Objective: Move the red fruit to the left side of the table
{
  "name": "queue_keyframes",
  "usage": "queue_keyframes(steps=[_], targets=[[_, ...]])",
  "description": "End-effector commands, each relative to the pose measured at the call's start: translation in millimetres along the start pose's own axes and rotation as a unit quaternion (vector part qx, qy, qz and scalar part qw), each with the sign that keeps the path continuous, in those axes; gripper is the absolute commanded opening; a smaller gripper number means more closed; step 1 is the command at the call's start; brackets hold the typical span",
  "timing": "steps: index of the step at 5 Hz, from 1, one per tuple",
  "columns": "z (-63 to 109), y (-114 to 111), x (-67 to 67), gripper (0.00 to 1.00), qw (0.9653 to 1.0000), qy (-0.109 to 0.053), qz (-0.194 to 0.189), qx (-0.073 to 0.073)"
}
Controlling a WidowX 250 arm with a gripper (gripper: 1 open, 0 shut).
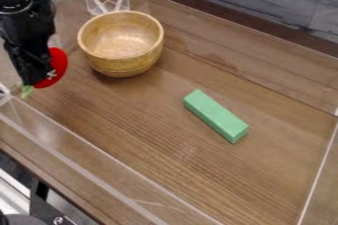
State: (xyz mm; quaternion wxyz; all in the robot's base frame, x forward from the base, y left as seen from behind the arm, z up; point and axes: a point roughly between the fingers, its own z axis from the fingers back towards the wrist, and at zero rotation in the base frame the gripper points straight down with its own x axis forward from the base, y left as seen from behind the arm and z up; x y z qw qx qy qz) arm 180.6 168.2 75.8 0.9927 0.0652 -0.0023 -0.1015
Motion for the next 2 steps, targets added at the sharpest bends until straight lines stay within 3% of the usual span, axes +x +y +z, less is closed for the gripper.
queue_keyframes(steps=[1,2], targets=[[-6.1,10.0,12.5,0.00,0.9995,-0.017,-0.026,0.007],[-15.3,11.2,20.2,0.00,0.9987,-0.024,-0.046,-0.004]])
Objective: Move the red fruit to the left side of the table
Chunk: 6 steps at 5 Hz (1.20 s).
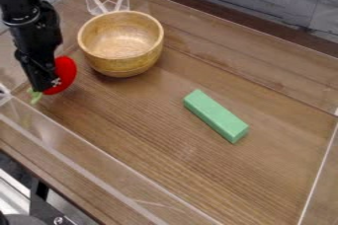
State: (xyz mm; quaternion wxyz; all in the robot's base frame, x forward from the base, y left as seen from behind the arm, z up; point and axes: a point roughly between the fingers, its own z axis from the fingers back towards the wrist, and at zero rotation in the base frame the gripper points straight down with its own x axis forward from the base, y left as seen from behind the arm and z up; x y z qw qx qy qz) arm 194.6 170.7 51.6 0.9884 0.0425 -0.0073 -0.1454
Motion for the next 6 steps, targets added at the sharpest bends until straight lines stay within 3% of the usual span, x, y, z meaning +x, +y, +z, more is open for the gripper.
queue_keyframes(steps=[1,2,3,4,6], targets=[[12.4,6,8.8,0.00,0.9996,-0.022,-0.013,0.013],[18.3,2,10.2,0.00,0.9992,-0.034,-0.021,0.009],[33.0,5,3.4,0.00,0.9990,-0.043,-0.007,0.007],[36.4,11,2.7,0.00,0.9987,-0.050,0.002,0.005],[11.6,14,13.3,0.00,0.9984,-0.053,-0.019,-0.009]])
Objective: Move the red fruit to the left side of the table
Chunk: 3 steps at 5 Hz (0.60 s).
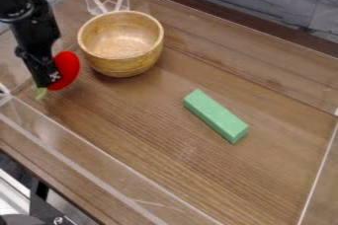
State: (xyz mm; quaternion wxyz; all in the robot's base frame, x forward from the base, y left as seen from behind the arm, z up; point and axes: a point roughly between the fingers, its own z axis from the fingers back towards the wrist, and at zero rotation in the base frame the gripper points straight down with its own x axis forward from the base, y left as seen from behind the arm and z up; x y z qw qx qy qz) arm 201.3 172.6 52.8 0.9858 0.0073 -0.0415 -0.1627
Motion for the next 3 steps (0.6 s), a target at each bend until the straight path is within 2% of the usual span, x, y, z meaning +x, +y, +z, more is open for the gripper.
queue_keyframes(steps=[1,2,3], targets=[[11.2,11.9,11.8,0.00,0.9996,-0.020,-0.008,0.017],[18.3,18.1,15.8,0.00,0.9993,-0.023,0.024,0.015],[20.3,17.6,17.6,1.00,0.9983,-0.019,0.054,0.012]])
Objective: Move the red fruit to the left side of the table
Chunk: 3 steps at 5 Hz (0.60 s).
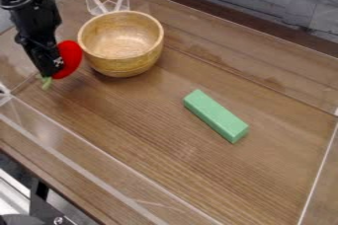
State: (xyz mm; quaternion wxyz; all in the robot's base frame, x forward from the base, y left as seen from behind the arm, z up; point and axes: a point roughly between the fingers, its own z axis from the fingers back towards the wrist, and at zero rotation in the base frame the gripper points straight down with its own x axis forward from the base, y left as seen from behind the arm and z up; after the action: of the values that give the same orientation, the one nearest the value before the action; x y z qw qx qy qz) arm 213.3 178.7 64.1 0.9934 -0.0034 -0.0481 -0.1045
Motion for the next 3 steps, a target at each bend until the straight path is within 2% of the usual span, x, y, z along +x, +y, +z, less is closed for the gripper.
queue_keyframes(steps=[1,2,3], targets=[[3.4,-6,8.8,1.00,0.9999,-0.007,-0.004,0.013],[7.4,-17,12.2,1.00,0.9998,-0.010,0.003,0.014],[9.7,-13,15.4,1.00,0.9998,-0.015,0.005,0.011]])
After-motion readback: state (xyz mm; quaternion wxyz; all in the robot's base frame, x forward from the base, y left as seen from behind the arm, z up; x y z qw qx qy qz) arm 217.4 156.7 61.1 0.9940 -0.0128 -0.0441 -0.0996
